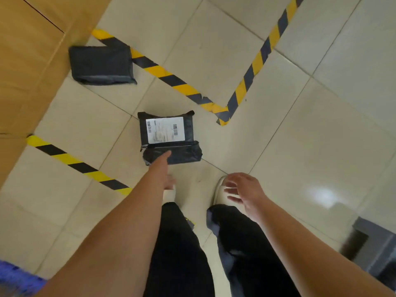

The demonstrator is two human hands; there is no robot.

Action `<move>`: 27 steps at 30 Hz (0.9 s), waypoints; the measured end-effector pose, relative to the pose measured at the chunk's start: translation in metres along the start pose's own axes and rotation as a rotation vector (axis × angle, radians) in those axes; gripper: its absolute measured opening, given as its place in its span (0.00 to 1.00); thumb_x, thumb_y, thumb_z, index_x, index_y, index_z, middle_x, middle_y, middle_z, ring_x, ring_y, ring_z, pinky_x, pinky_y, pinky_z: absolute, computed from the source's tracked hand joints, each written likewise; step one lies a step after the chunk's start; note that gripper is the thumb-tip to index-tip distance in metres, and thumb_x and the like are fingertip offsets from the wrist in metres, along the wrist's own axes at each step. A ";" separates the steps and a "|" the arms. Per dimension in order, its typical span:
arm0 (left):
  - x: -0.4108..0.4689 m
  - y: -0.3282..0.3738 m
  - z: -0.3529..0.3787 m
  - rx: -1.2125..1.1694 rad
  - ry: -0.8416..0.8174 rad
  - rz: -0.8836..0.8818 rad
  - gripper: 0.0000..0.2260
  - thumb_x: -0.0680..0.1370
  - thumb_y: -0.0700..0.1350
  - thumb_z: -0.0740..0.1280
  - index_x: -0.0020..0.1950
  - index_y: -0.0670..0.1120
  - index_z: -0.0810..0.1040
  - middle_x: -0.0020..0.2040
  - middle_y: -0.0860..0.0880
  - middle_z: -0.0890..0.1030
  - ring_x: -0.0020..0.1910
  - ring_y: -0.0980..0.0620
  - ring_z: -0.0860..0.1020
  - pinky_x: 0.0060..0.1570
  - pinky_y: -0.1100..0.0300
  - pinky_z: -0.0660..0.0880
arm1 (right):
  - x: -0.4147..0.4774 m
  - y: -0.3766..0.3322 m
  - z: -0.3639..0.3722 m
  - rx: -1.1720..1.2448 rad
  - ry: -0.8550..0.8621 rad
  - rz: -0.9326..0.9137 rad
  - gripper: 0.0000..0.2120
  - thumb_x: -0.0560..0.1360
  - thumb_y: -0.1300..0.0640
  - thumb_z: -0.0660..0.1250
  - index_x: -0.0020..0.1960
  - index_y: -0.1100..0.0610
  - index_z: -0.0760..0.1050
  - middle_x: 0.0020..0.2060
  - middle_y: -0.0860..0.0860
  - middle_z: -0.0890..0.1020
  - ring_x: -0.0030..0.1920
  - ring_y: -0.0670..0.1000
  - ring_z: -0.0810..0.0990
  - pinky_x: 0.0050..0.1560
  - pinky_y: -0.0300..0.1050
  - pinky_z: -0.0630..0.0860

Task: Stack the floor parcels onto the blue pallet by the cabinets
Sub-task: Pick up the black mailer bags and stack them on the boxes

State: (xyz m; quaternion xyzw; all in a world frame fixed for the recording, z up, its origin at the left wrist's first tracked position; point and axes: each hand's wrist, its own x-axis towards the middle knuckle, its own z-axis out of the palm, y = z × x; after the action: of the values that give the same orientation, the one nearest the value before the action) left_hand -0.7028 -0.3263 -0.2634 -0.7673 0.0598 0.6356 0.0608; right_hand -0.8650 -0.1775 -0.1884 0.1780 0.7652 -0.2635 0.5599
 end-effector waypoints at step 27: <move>-0.279 -0.033 -0.134 -0.259 -0.032 0.410 0.22 0.73 0.41 0.75 0.65 0.48 0.74 0.58 0.50 0.83 0.53 0.53 0.82 0.46 0.54 0.80 | -0.242 -0.096 0.002 -0.209 -0.147 -0.092 0.02 0.77 0.61 0.70 0.49 0.58 0.80 0.47 0.60 0.81 0.43 0.56 0.80 0.43 0.46 0.78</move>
State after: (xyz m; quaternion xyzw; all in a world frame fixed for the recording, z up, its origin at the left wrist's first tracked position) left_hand -0.6188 -0.3120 0.0364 -0.7304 0.1310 0.6491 -0.1675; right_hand -0.8428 -0.2494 0.0609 0.0634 0.7528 -0.2200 0.6172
